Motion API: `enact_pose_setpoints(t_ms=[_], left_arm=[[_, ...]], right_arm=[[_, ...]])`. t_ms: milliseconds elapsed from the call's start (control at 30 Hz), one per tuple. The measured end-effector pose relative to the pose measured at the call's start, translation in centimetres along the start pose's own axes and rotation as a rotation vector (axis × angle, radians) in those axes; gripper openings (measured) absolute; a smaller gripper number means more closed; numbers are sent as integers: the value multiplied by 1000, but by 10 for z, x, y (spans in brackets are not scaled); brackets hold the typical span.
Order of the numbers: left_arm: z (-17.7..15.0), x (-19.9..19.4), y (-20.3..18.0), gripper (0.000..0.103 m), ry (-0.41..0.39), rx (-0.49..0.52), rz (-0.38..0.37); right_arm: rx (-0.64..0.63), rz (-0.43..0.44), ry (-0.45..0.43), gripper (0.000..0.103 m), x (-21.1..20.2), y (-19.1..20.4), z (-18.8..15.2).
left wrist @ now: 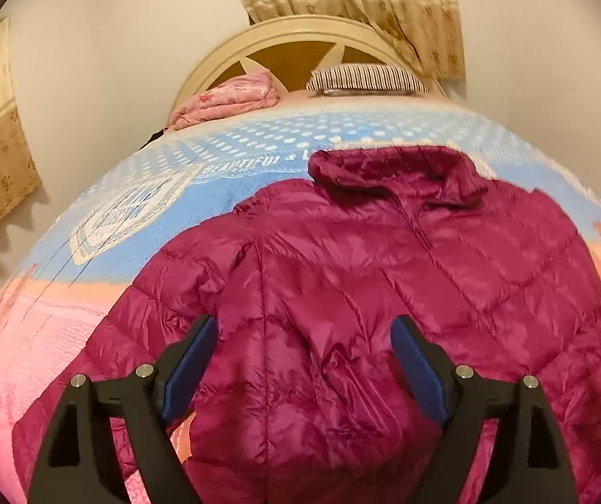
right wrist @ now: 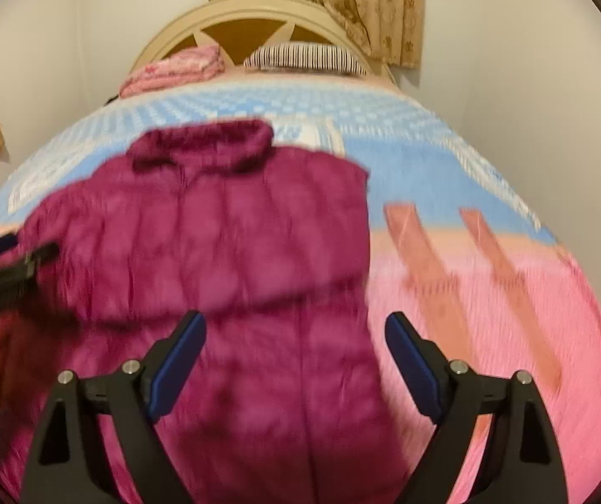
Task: Fold large clothes
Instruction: 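Grasp the other sleeve cuff with the left gripper and lift it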
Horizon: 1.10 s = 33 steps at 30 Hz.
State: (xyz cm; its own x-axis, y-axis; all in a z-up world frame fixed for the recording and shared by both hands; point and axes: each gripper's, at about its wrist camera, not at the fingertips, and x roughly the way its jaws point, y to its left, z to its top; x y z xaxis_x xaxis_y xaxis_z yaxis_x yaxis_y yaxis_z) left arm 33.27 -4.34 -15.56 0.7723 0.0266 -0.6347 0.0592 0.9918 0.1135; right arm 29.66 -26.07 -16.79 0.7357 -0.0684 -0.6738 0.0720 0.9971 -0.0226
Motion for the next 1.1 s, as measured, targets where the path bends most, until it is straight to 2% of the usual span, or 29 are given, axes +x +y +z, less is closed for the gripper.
enact_pose_setpoints(t_ms=[67,100,133,200,333,500,567,633,733,867,933,1000,1100], left_arm=[[-1,10,0,85,41,11,29],[-3,17,0,85,70,18,60],[-5,22,3,85,90,14,58],[-11,25,11,85,102,-5,36],[-14,14,24,85,111,-9,-6],[-17,-33,60,85,13,-9,20],[-24,-49,86,85,-29,0,107],[-35,-54,112,85,-33,0,197],[-56,-52,161,85,26,-44,331],[-86,-48,220,85,114,-147,439],[-101,-45,242,85,156,-207,448],[-114,-39,256,85,195,-264,426],[-118,-33,258,85,211,-311,380]], right_arm=[[-24,-35,-11,88,16,5,16],[-28,-33,-8,81,24,7,20],[-31,-6,9,74,40,11,24],[-35,10,59,69,66,16,24],[-70,-4,128,69,105,25,11],[-73,-22,118,70,88,24,14],[-58,5,79,71,66,30,18],[-80,65,43,73,41,47,20],[-146,155,3,75,19,84,17],[-215,240,9,75,25,127,4],[-241,237,37,75,39,142,-5],[-232,227,64,75,52,150,-14],[-242,183,78,76,68,154,-27]])
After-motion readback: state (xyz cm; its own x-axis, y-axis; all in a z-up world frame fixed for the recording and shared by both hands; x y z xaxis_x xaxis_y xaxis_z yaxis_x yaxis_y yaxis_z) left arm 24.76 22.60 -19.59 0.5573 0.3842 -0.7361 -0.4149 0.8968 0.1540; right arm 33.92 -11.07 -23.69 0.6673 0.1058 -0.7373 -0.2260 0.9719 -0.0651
